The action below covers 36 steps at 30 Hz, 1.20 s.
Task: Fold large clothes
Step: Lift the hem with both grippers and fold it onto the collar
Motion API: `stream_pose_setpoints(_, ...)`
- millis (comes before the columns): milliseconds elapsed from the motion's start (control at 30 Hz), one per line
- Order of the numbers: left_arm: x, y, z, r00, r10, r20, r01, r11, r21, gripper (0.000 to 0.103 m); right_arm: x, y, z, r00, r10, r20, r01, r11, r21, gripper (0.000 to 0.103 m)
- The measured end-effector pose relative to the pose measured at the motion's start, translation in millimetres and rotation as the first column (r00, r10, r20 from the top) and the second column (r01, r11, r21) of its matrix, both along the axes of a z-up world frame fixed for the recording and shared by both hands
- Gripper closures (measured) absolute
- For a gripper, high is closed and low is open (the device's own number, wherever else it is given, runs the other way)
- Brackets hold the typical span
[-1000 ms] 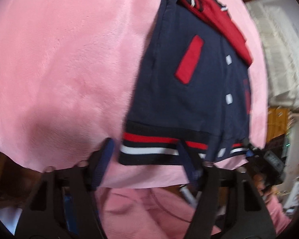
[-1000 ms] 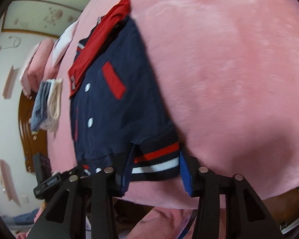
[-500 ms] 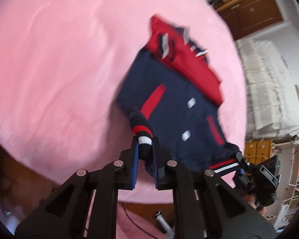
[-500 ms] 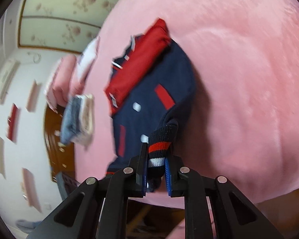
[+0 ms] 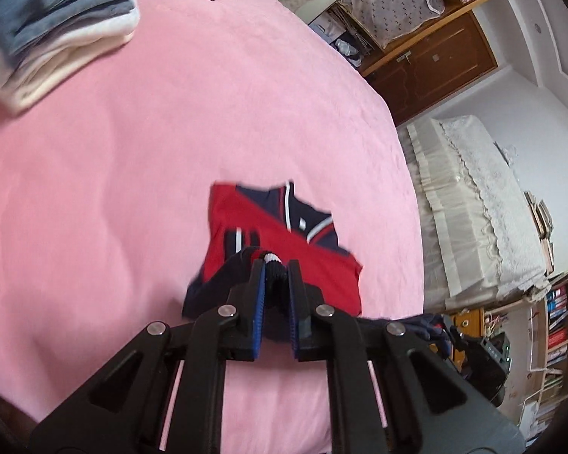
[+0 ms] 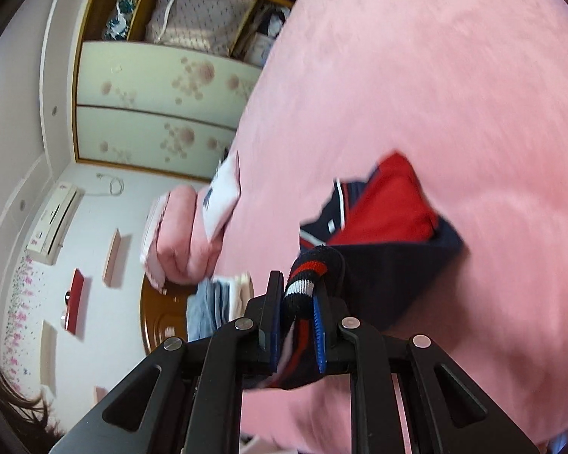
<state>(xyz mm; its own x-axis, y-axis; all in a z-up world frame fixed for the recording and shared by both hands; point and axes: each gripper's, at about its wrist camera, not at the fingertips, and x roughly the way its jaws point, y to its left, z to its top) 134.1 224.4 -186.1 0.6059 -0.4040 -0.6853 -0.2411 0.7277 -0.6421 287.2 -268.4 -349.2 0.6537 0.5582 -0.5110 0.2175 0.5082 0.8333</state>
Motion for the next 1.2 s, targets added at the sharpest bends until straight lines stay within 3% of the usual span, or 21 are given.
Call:
stream_pose_setpoints(133, 47.7, 0.8, -14.4, 0.998, 0.013, -0.054, -0.012, 1.0, 0.022, 0.098, 32.4, 4.0, -0.4, 0.999, -0.033, -0.001, 0.033, 0.999, -0.035, 0.089)
stream_pose_setpoints(300, 102.3, -5.1, -38.7, 0.997, 0.013, -0.078, -0.007, 0.997, 0.072, 0.099, 72.5, 1.1, -20.8, 0.992, -0.089, -0.09, 0.082, 0.994, -0.075, 0.089)
stream_pose_setpoints(533, 143.4, -1.9, -67.4, 0.991, 0.066, -0.117, -0.055, 0.994, 0.098, 0.102, 125.8, 5.2, -42.9, 0.983, -0.049, -0.175, 0.023, 0.989, -0.149, 0.088)
stream_pose_setpoints(567, 147.8, 0.7, -69.1, 0.989, 0.08, -0.127, -0.067, 0.992, 0.105, 0.102, 135.8, 3.4, -44.1, 0.98, -0.049, -0.195, 0.019, 0.988, -0.152, 0.085)
stream_pose_setpoints(633, 150.7, 5.2, -71.4, 0.984, 0.106, -0.141, -0.09, 0.99, 0.111, 0.102, 148.3, -0.8, -46.3, 0.978, -0.047, -0.202, 0.02, 0.991, -0.136, 0.069)
stream_pose_setpoints(800, 145.6, 9.0, -76.0, 0.971, 0.137, -0.194, -0.111, 0.984, 0.143, 0.102, 162.4, -19.2, -52.2, 0.985, -0.069, -0.156, 0.048, 0.99, -0.136, 0.046)
stream_pose_setpoints(933, 136.8, 2.3, -89.5, 0.957, 0.125, -0.263, -0.089, 0.986, 0.144, 0.099, 165.4, -24.0, -45.8, 0.983, -0.03, -0.18, -0.013, 0.973, -0.232, 0.042)
stream_pose_setpoints(1067, 124.6, -12.4, -112.1, 0.933, 0.088, -0.348, -0.04, 0.989, 0.144, 0.096, 156.9, -23.7, -52.3, 0.965, 0.042, -0.258, -0.124, 0.942, -0.311, 0.04)
stream_pose_setpoints(1100, 121.9, -17.3, -117.2, 0.927, 0.075, -0.366, -0.022, 0.989, 0.147, 0.092, 153.0, -22.2, -55.8, 0.959, 0.059, -0.277, -0.154, 0.93, -0.335, 0.04)
stream_pose_setpoints(1167, 116.0, -31.5, -131.1, 0.906, 0.031, -0.423, 0.038, 0.988, 0.153, 0.073, 144.0, -18.0, -59.2, 0.948, 0.108, -0.301, -0.219, 0.905, -0.365, 0.04)
stream_pose_setpoints(1200, 113.1, -39.0, -136.4, 0.897, 0.012, -0.442, 0.066, 0.985, 0.161, 0.055, 139.0, -14.8, -60.3, 0.939, 0.136, -0.315, -0.256, 0.89, -0.379, 0.04)
